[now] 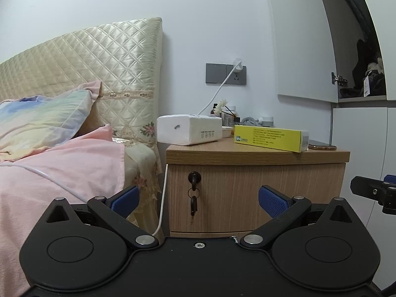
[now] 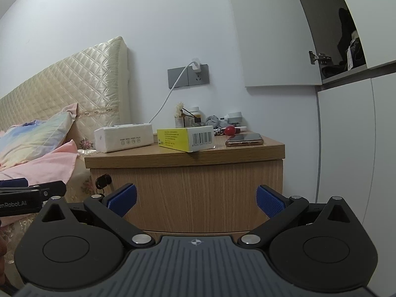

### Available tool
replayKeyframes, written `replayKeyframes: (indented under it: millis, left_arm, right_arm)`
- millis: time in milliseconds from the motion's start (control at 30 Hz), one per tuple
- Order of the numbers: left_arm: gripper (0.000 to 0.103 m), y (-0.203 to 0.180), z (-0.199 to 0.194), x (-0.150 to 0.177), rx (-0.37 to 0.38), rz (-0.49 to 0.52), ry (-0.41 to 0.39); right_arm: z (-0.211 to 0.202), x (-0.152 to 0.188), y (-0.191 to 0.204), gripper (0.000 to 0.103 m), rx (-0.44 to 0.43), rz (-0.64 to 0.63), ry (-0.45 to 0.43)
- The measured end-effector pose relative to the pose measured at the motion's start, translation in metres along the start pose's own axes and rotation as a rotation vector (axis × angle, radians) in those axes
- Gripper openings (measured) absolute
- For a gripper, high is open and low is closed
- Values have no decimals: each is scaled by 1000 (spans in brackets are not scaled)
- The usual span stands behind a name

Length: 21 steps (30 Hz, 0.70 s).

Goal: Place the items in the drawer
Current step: 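Move the left tool toward the nightstand drawer front with the key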

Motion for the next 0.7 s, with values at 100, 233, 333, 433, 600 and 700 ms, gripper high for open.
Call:
replayKeyframes:
  millis: [100, 233, 333, 433, 600, 700]
  left_arm:
    - [102, 1, -1, 0, 4, -8, -2]
    - [102, 3, -3, -1, 10, -19, -6]
    - [102, 5, -5, -1, 15, -27, -8]
    - [102, 6, -6, -1, 19, -35, -10]
    - [102, 14, -7, -2, -6, -62, -24]
    - [102, 16, -7, 0, -10, -68, -16]
  right_arm:
    - [-1, 1, -6, 103, 13, 37, -2]
    - [1, 1, -7, 103, 31, 40, 2]
    - [-1, 1, -6, 103, 35, 26, -2]
    - [0, 2, -6, 103, 35, 23, 8]
    - [-1, 3, -6, 103, 38, 7, 8]
    - [-1, 3, -6, 103, 37, -1, 8]
Point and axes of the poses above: each gripper's, at about its wrist camera, not at the fingertips, and z roughly the way its jaws point, y to its left, x to its underside, the point moved 10 cm from there along z, roughly the way its jaws point, and after that the axes turned 4 degrees about -x, right-handed, at the moved point
